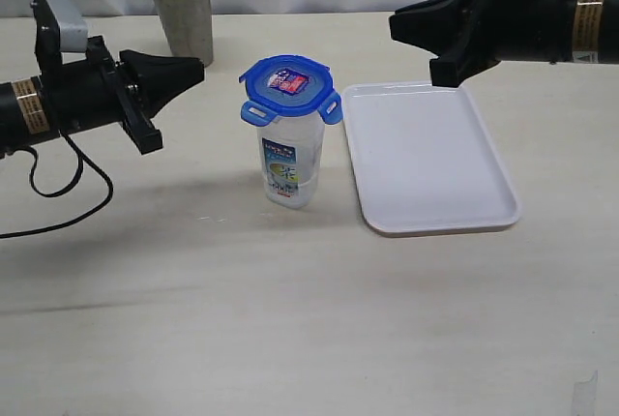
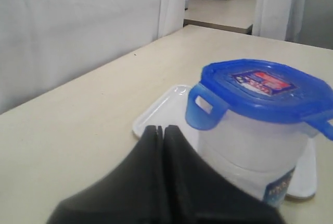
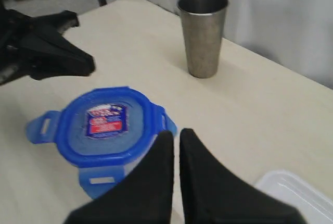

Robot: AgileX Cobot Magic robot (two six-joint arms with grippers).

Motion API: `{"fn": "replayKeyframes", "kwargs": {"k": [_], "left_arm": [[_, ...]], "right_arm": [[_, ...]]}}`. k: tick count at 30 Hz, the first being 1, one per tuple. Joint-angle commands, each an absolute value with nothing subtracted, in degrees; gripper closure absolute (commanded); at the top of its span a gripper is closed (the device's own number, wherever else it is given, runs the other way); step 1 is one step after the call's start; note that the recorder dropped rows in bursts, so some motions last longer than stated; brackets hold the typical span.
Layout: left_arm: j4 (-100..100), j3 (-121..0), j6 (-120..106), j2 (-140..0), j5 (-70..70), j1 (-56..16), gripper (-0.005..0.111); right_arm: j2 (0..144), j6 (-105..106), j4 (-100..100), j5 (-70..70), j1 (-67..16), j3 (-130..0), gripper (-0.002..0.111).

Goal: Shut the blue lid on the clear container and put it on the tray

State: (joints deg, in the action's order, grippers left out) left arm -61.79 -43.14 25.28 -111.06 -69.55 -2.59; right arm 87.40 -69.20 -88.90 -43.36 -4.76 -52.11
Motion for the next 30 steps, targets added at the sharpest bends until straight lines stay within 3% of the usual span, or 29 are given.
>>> {"fn": "replayKeyframes", "kwargs": {"k": [1,8,18,30], "left_arm": [[-59.68,-45.46,23.8,-111.11,-69.96,-2.68,0.107],[-60.09,-47.04,23.8,-111.24,-69.96,-2.96,0.107],[-54.48,-47.14,16.67,-111.24,-68.27,-8.68,0.107],[-59.07,-47.14,19.3,-111.35,-67.88,-8.68,0.107]], "right_arm": [[87.18,-69.52,-87.68,-46.14,-4.78,-51.82,0.104],[87.18,-69.52,-87.68,-45.58,-4.78,-51.82,0.104],[87.18,-69.43,-87.9,-45.56,-4.78,-51.58,0.104],[87.18,-69.16,-87.89,-45.56,-4.78,-51.58,0.104]]}}
